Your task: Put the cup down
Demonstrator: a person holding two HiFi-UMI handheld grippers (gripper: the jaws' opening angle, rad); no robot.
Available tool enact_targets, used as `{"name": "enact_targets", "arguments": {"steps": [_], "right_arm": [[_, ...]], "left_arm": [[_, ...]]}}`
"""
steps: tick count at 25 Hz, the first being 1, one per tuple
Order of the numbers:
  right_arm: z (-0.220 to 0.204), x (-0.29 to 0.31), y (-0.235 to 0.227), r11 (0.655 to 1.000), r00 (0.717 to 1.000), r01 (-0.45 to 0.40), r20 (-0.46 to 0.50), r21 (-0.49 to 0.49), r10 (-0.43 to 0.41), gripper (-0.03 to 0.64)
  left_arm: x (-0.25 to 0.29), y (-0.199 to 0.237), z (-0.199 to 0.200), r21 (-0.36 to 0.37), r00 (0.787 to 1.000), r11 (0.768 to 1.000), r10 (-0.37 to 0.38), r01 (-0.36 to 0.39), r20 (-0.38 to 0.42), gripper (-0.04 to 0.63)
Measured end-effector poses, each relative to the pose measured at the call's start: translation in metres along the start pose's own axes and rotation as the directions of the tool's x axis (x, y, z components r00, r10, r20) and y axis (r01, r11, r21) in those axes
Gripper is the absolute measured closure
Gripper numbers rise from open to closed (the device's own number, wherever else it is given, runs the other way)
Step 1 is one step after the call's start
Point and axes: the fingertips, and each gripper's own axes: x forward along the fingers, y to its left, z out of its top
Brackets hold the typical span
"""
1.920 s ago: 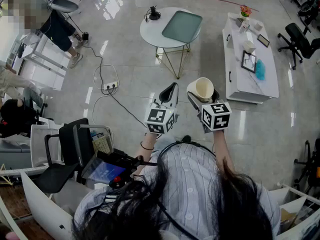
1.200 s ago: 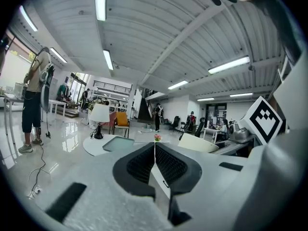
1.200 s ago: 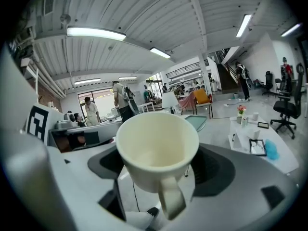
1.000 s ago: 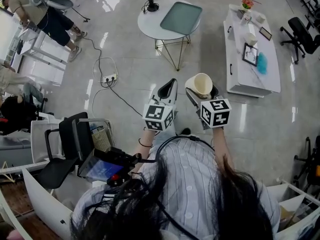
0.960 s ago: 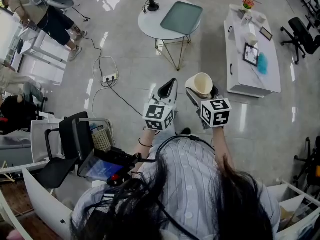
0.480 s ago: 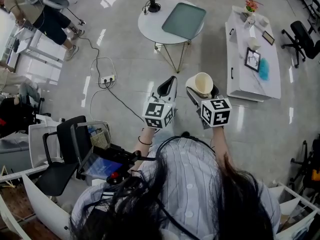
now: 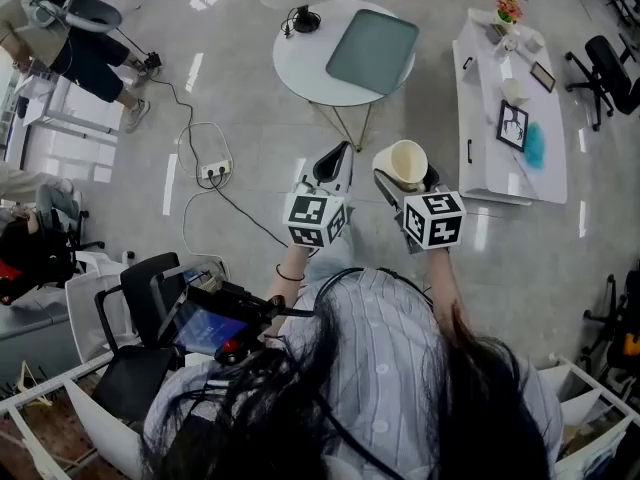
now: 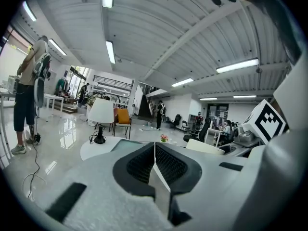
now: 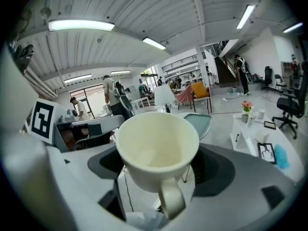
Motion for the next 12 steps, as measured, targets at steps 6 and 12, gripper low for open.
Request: {"name": "enact_targets", "arguments": {"steps": [6,12], "right_arm": [[0.025,0.037,-0.005,0.999,0.999,0.041,-0.011,0.019,-0.040,0.208],[0.040,0.066,-0.013,0.996,0.997,0.078,-0.015,0.032,-0.078,0.209]], "left_arm": [[0.033,0.033,0.013,-0.006,0.999,0.999,-0.052,0.052,-0.017,0.577],[0.058,0.058,0.019,-0.001,0.995,0.996,-0.092,0.092,-0.024,0.577]]}}
